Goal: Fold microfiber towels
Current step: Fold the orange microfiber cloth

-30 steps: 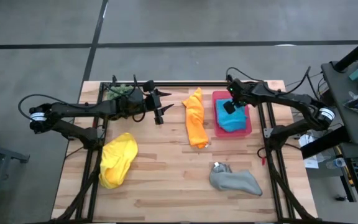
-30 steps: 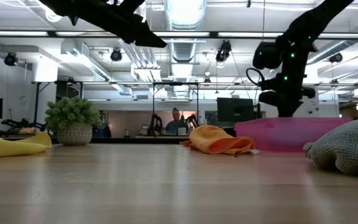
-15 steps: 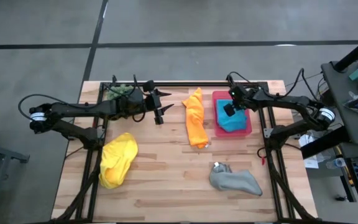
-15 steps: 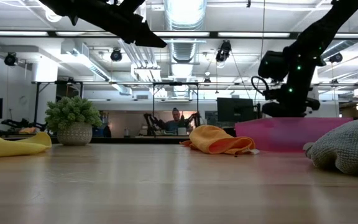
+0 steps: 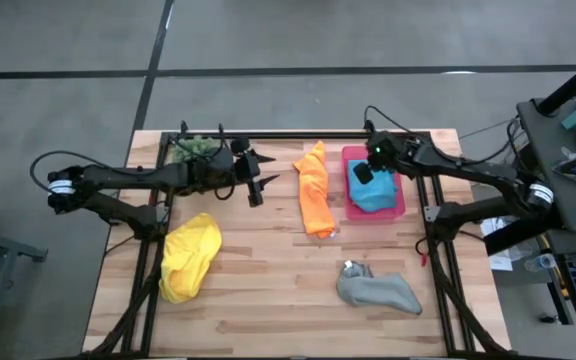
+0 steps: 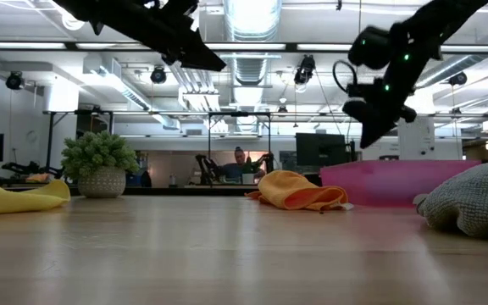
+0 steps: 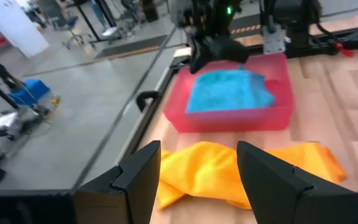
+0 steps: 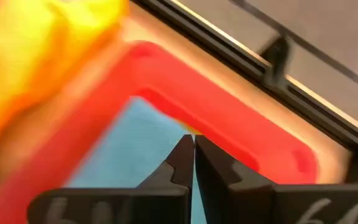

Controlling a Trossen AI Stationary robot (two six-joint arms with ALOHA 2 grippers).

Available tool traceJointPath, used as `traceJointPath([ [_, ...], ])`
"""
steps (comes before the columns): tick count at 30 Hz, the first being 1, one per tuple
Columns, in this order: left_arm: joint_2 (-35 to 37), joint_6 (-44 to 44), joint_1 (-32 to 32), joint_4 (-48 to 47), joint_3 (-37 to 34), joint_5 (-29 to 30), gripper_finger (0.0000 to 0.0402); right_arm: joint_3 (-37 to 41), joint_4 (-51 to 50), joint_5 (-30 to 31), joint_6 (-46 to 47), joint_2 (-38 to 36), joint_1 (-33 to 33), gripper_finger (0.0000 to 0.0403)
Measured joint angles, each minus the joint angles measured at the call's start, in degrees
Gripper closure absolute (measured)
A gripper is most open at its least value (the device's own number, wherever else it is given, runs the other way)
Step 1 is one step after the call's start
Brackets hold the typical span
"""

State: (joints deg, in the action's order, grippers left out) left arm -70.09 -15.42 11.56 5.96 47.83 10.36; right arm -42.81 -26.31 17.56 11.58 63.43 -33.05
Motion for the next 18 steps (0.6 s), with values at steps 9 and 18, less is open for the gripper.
traceJointPath([
  [9, -6.71, 3.14, -6.64, -0.01, 0.09, -1.11, 0.0206, 0.41, 4.58, 0.42, 4.08, -5.53, 12.92, 0.0394],
  [18, -19.55, 3.34, -13.55, 0.01, 6.55, -1.24, 0.0206, 2.84, 17.75, 0.49, 4.16, -7.05, 22.49, 0.0394],
])
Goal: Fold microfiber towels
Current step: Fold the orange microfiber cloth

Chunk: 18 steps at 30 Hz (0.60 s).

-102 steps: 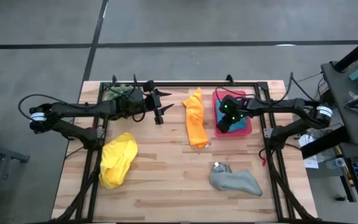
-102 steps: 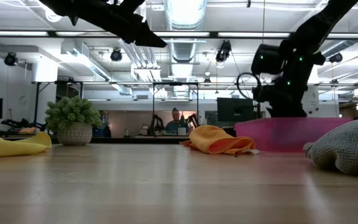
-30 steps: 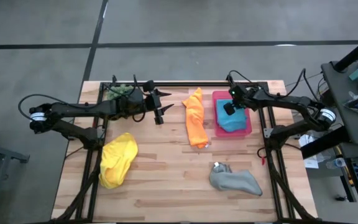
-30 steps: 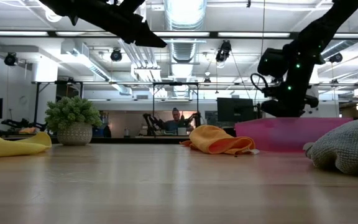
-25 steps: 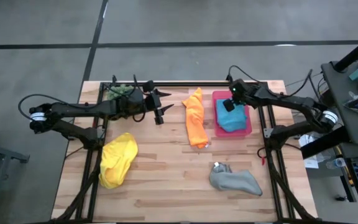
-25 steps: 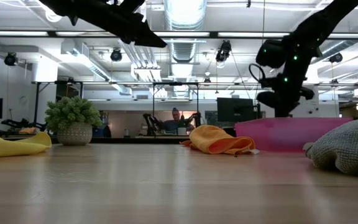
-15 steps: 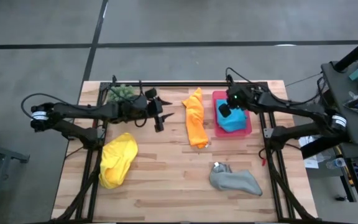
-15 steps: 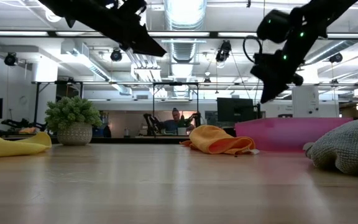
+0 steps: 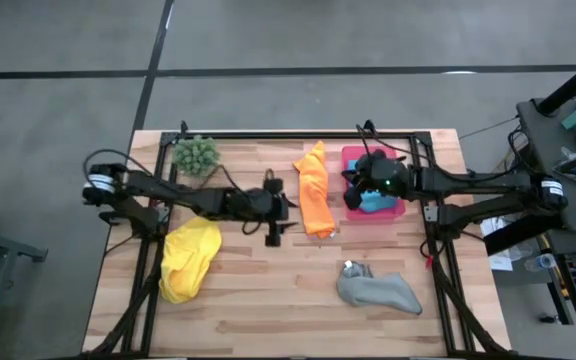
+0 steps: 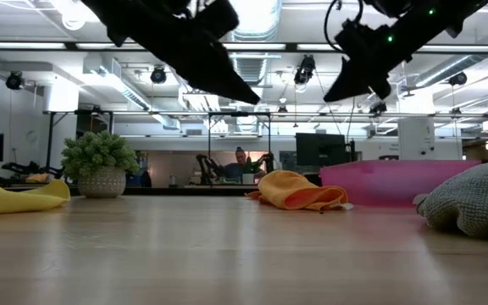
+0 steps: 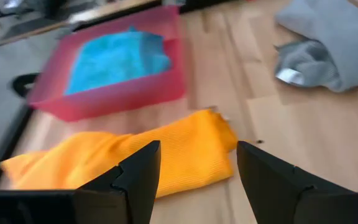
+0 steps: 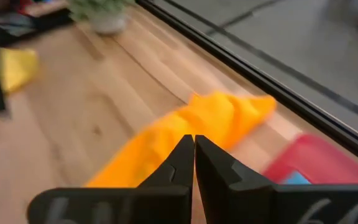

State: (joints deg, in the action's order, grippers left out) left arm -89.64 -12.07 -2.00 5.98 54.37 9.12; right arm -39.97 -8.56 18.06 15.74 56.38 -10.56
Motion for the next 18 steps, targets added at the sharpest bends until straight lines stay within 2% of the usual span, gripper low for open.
traceJointPath([
  [7, -12.25, 1.33, -2.99, 0.04, 6.76, 0.04, 0.0206, 0.77, 7.51, -0.02, -1.88, 0.02, 3.70, 0.0394],
  [13, -20.14, 2.83, -2.95, -0.09, 10.91, 7.27, 0.0206, 0.88, 8.04, 0.01, -2.16, 0.04, 4.32, 0.0394],
  [18, -23.83, 2.91, -2.87, 0.18, 12.62, 7.59, 0.0206, 1.54, 8.22, 0.15, -2.29, 0.04, 4.30, 0.0394],
])
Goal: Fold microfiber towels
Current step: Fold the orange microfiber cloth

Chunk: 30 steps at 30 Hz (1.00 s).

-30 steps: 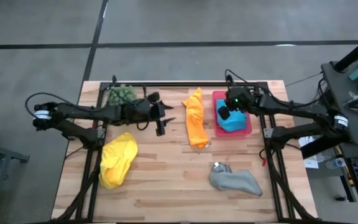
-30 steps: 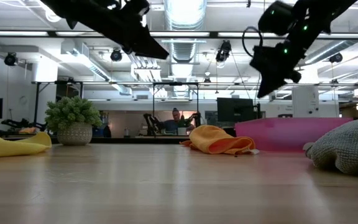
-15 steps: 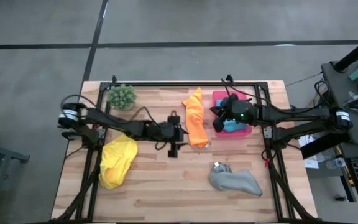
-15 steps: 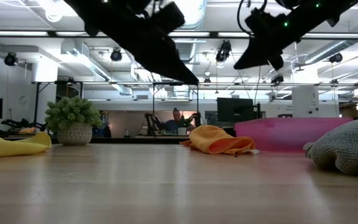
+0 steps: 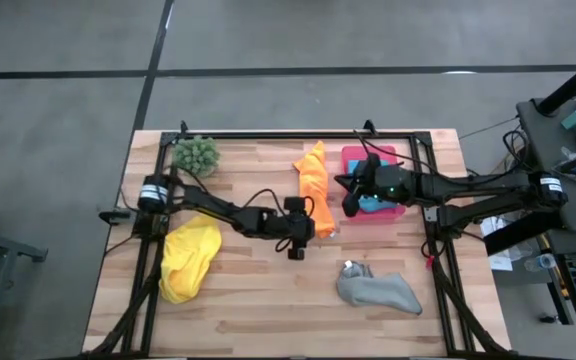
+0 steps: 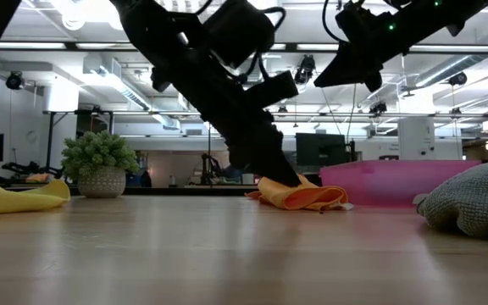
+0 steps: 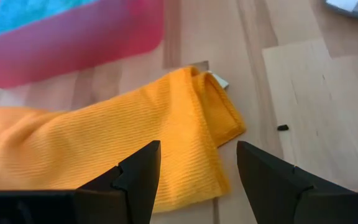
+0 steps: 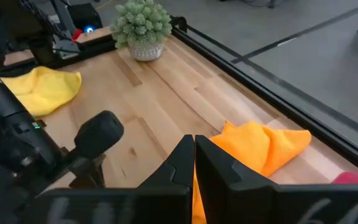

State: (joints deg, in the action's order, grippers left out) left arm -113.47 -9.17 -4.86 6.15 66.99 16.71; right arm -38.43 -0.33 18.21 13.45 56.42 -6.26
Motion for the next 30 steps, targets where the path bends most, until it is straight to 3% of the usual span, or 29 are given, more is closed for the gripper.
traceJointPath([
  [10, -3.74, 1.23, 0.28, 3.93, 0.62, 0.10, 0.0211, 3.66, 5.63, 0.07, 0.78, 0.04, 0.00, 0.0394],
  [15, -3.76, 1.38, 0.46, 3.90, 0.60, 0.24, 0.0264, 4.24, 5.80, 0.10, 0.96, 0.04, 0.00, 0.0394],
  [22, -3.14, 1.53, 0.74, 3.42, 0.67, 0.98, 0.0385, 4.61, 5.82, 0.14, 1.11, 0.04, 0.00, 0.0394],
  [27, 0.53, 1.42, 0.74, 1.32, 0.63, 3.84, 0.0398, 4.89, 6.14, -0.43, 1.28, 0.04, 0.15, 0.0394],
  [30, 4.92, 1.44, 0.74, -2.33, 0.59, 4.44, 0.0400, 5.30, 7.78, -3.75, 1.47, 0.04, 0.90, 0.0394],
])
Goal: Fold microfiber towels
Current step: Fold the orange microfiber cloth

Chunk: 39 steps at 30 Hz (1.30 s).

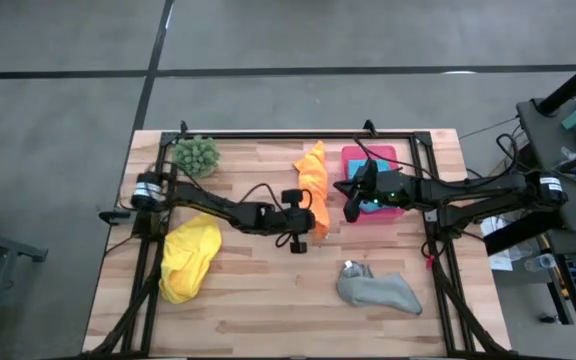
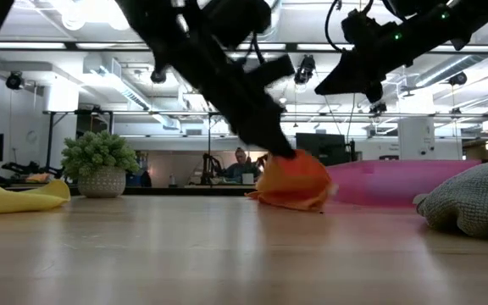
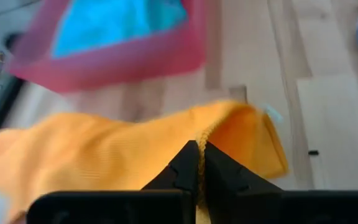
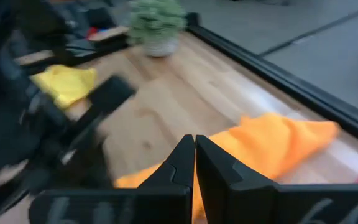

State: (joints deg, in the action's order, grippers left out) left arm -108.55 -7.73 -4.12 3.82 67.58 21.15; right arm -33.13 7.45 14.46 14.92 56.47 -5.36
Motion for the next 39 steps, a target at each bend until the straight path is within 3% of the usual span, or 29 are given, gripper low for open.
traceJointPath([
  [6, 10.07, 0.07, 0.00, -7.28, -0.34, 0.32, 0.0401, 0.27, 3.73, -6.57, -0.55, 0.00, 2.59, 0.0380],
  [12, 16.93, -0.06, 0.00, -8.95, -0.20, 0.35, 0.0401, 0.25, 9.11, -6.91, -1.78, 1.53, 6.64, 0.0313],
  [20, 20.26, -0.08, 0.02, -9.44, -0.38, 3.72, 0.0401, 0.23, 18.48, -6.88, -16.80, 10.12, 10.62, 0.0229],
  [27, 20.41, -0.02, 0.04, -9.36, -0.38, 5.02, 0.0401, -1.28, 19.05, 2.81, -22.39, 17.91, 12.68, 0.0208],
  [31, 20.41, 0.08, 0.02, -8.91, -0.34, 6.72, 0.0401, -1.63, 20.30, 5.15, -22.99, 22.14, 12.74, 0.0207],
  [35, 20.41, 0.09, 0.04, -8.76, -0.30, 7.73, 0.0402, -1.59, 25.75, 6.44, -24.81, 26.73, 12.82, 0.0208],
  [39, 20.41, 0.09, 0.04, -8.77, -0.12, 7.74, 0.0402, -1.61, 33.90, 15.27, -28.84, 31.53, 13.90, 0.0213],
])
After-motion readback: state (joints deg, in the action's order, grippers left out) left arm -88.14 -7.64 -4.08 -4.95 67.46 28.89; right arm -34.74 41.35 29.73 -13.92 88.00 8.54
